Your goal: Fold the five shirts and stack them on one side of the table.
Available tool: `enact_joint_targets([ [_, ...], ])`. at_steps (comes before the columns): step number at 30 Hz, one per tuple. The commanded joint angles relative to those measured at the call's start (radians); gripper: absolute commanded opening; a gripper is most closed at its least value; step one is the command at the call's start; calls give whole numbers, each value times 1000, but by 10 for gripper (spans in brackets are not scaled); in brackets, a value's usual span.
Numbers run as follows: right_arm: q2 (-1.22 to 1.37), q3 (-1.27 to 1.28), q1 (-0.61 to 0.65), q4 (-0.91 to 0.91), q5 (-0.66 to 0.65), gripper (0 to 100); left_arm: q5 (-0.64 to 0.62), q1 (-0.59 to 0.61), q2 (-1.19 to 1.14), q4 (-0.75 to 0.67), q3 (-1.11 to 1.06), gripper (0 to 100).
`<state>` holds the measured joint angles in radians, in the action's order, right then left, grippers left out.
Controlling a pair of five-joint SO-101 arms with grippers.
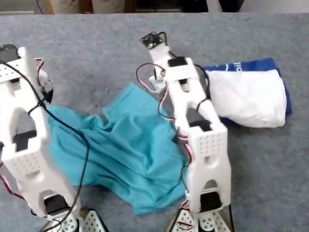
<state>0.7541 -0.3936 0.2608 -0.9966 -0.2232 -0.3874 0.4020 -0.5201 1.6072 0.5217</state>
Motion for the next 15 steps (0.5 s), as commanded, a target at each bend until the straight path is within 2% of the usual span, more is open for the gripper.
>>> enact_joint_targets([
  [1, -12, -53, -12, -3, 8, 2, -11, -6, -104, 6, 189, 79],
  [5, -12, -51, -13, -3, 9, 2, -11, -2, -254, 92, 379, 158],
  [7, -12, -51, -13, -3, 11, 2, -11, -2, -315, 150, 456, 157],
  [15, -12, -51, -15, -3, 12, 2, -8, 28, -323, 155, 408, 147],
])
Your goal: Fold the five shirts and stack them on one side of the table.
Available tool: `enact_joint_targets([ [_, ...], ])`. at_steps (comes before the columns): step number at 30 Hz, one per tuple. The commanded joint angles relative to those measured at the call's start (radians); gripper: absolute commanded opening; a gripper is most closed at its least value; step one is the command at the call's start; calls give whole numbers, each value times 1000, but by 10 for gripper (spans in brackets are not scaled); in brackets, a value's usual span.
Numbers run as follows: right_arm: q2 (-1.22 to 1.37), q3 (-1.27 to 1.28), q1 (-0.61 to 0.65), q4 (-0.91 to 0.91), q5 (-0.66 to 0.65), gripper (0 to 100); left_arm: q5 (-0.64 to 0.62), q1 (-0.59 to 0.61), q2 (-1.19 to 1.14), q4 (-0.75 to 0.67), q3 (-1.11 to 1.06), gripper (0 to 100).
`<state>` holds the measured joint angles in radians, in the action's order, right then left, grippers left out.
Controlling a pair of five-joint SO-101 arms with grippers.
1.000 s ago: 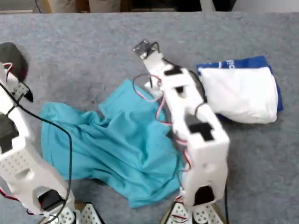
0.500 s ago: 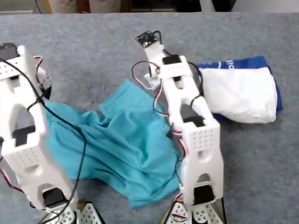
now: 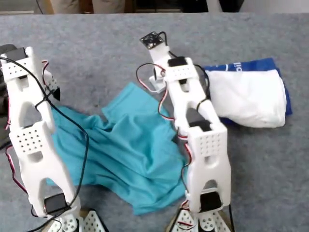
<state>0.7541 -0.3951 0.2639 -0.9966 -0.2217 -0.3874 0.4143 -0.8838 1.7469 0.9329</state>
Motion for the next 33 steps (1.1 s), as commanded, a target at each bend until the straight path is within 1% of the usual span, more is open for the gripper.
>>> enact_joint_targets([
  [1, -12, -50, -18, -3, 11, 2, -8, 15, 44, 14, -15, 147],
  [5, -12, -48, -18, -3, 11, 2, -11, 14, 45, 12, -57, 147],
  [10, -12, -48, -19, -3, 11, 2, -12, 15, 45, 8, -52, 147],
  [17, -12, -48, -19, -5, 9, 2, -54, 46, 38, -57, -63, 147],
  [28, -12, -48, -19, -5, 12, 2, -55, 41, -81, -78, -52, 147],
  [33, -12, -48, -19, -5, 12, 2, -104, 63, -113, -89, -52, 143],
])
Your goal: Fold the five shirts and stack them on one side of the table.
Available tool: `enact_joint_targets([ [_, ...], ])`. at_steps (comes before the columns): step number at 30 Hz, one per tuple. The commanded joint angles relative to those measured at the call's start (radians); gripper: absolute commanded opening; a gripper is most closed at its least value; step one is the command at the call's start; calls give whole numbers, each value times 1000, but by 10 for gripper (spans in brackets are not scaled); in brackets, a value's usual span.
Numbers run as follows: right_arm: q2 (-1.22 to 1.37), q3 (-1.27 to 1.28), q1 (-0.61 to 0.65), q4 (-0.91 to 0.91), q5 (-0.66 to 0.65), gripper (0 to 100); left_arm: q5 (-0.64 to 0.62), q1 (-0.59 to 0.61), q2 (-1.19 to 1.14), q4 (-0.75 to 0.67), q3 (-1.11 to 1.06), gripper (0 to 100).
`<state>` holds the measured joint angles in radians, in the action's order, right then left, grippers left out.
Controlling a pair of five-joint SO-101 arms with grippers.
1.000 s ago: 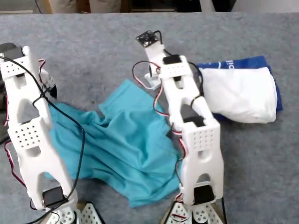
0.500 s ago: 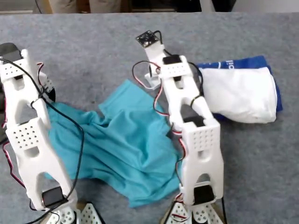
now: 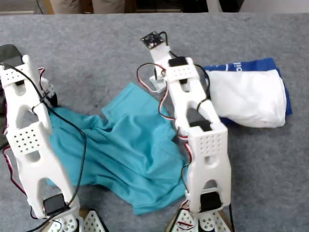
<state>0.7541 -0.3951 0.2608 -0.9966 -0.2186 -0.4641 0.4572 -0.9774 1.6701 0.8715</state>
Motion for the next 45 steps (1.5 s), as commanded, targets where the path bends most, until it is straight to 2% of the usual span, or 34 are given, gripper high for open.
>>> enact_joint_targets([
  [1, -12, -48, -16, -5, 9, 2, -28, 20, -21, -12, 9, 127],
  [5, -12, -48, -16, -5, 9, 2, -29, 12, -24, -35, 9, 15],
  [8, -12, -53, -16, -3, 11, 2, -104, -6, -24, -80, 9, 18],
  [13, -12, -61, -8, -8, 2, 12, -104, -6, -24, -81, 0, 19],
  [15, -12, -96, -2, -31, -6, 59, -104, -6, -25, -81, 0, 19],
  [18, -8, -214, 41, -104, 0, 136, -103, -5, -27, -81, -2, 19],
  [27, 199, -527, 237, -138, 6, 106, -61, -11, -27, -71, -2, 19],
  [31, 335, -704, 254, -181, 5, 106, -61, -11, -27, -71, 0, 19],
  [36, 456, -940, 252, -334, 2, 106, -61, -12, -27, -71, 2, 19],
  [45, 532, -1130, 248, -483, -43, 106, -64, -12, -27, -71, 0, 19],
])
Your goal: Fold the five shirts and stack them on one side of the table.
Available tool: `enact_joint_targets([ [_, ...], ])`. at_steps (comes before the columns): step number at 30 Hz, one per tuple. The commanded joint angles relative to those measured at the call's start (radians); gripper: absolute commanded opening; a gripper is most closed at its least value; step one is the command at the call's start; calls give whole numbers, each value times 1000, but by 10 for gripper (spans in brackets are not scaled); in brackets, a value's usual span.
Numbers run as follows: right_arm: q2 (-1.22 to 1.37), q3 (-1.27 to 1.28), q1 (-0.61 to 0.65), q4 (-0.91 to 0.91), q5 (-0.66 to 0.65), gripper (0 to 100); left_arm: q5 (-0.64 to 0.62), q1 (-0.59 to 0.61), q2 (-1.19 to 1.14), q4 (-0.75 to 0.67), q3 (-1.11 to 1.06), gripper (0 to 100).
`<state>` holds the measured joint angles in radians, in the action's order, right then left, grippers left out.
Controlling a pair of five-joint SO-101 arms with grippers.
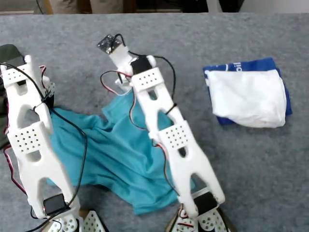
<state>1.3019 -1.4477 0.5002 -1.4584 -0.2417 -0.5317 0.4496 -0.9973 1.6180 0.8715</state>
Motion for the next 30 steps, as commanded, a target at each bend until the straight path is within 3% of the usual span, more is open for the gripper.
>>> enact_joint_targets([
  [1, -16, -87, 8, -26, -26, 106, 3, -5, -7, -18, 0, 19],
  [9, -16, -111, -7, -54, -74, 107, 5, -5, -7, -18, 2, 19],
  [14, 7, -104, 1, -94, -155, 175, 6, -6, -7, -18, 2, 19],
  [30, 25, -97, -2, -78, -150, 174, 6, -6, -7, -18, 2, 19],
])
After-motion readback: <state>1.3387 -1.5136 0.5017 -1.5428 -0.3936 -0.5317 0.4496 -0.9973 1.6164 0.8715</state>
